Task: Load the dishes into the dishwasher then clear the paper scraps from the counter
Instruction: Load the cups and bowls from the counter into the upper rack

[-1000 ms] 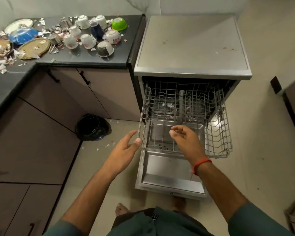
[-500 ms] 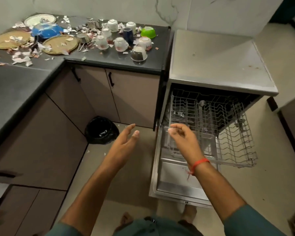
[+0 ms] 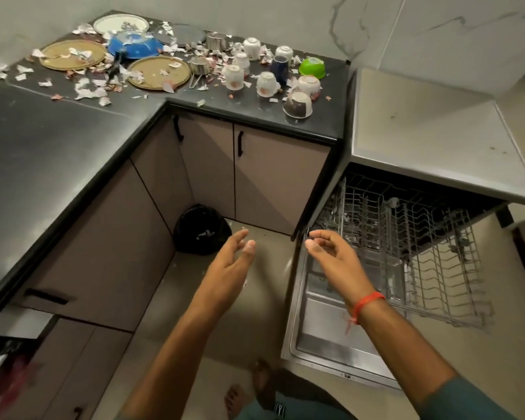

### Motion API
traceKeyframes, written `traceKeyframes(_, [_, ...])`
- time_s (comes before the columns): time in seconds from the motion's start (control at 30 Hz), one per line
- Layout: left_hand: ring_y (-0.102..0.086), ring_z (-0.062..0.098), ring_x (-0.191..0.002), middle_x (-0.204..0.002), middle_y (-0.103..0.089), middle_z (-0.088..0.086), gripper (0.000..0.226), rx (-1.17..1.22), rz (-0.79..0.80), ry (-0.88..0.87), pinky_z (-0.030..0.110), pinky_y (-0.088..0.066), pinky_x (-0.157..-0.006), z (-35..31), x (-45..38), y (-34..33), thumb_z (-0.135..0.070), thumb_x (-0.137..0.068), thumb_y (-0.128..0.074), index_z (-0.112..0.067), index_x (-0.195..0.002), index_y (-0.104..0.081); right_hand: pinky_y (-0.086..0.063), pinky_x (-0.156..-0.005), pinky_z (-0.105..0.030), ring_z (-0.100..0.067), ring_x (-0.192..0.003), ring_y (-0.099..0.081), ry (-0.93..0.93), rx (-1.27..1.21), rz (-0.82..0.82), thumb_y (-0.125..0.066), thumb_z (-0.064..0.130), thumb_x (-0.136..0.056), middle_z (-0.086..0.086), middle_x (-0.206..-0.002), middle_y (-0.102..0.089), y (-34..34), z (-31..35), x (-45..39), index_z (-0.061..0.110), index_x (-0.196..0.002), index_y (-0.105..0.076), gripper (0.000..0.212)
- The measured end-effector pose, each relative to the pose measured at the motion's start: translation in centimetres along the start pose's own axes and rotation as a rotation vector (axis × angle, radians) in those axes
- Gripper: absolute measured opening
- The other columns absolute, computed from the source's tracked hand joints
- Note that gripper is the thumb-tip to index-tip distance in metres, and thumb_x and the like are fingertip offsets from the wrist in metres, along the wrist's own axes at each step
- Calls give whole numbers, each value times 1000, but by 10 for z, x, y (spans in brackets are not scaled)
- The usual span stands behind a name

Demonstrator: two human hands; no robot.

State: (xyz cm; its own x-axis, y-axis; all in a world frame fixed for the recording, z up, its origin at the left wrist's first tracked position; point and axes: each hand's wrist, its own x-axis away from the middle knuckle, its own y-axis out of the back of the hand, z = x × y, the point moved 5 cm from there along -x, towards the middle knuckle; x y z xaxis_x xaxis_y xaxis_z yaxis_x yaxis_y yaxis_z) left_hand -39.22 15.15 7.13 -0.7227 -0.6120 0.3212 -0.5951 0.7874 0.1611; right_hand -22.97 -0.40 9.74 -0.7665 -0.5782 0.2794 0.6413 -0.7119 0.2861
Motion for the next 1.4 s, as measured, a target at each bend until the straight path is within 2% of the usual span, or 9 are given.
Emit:
traceKeyframes(0.1, [-52,10,-133,-149,-49,-9,49,-31,21,13,41,-44,-112,5,-4,4,-58,-102,-43,-47,-149,-38,-46,-90,-20,-10,-114,-58,-14,12,16,-63,33,-98,2,-120,-61,-8,1,-11,28,-120,-63,23])
traceKeyframes(0.23, [-54,10,-132,-148,-49,-10,51,-49,12,41,43,-45,-112,7,-24,15,-57,-102,-44,-44,-150,-38,-50,-96,-30,-8,-114,-58,-37,-11,18,-63,35,-98,2,-121,-60,-22,0,-30,31,-120,-63,23])
traceKeyframes(0.3, [-54,10,-131,-146,-51,-9,50,-67,15,39,46,-45,-113,-1,-44,17,-58,-101,-45,-45,-150,-38,-50,-94,-25,-10,-114,-59,-27,-29,11,-63,34,-98,0,-120,-60,-23,2,-47,30,-119,-63,22])
traceKeyframes(0.43, [-53,7,-132,-145,-51,-11,68,-66,20,4,42,-43,-114,-31,-92,22,-73,-89,-44,-46,-151,-36,-48,-98,-25,-14,-117,-59,-9,-92,-21,-63,30,-98,-5,-120,-61,-23,15,-94,27,-119,-64,21])
traceKeyframes(0.53, [-51,10,-134,-148,-49,-10,77,-69,28,-7,30,-50,-100,-57,-131,26,-79,-86,-40,-41,-154,-34,-47,-94,-19,-17,-117,-59,-6,-126,-53,-64,28,-98,-11,-119,-62,-23,31,-133,24,-118,-64,21])
traceKeyframes(0.7, [-51,9,-135,-147,-47,-16,71,-68,54,-11,44,-41,-116,-98,-194,19,-79,-89,-42,-45,-152,-35,-49,-94,-22,-20,-115,-62,5,-168,-55,-66,27,-97,-16,-121,-61,-13,56,-193,23,-118,-65,21])
traceKeyframes(1.0, [-49,10,-137,-150,-45,-13,72,-103,164,-3,45,-41,-117,-136,-268,-11,-73,-88,-42,-45,-153,-34,-48,-93,-22,-13,-115,-62,13,-180,-129,-67,33,-95,-1,-118,-63,9,73,-266,33,-116,-64,21])
traceKeyframes(1.23, [-54,4,-129,-150,-47,-12,65,-90,266,-13,32,-46,-108,-156,-340,-27,-64,-93,-41,-43,-154,-34,-50,-94,-25,-12,-113,-62,-39,-190,-222,-67,32,-95,-1,-118,-63,23,75,-318,34,-116,-63,21])
traceKeyframes(1.4, [-58,0,-124,-151,-48,-13,64,-58,324,32,32,-47,-108,-154,-391,-24,-68,-89,-43,-50,-150,-38,-52,-92,-29,-14,-110,-64,-78,-224,-311,-69,26,-95,1,-115,-62,35,79,-356,38,-110,-63,20])
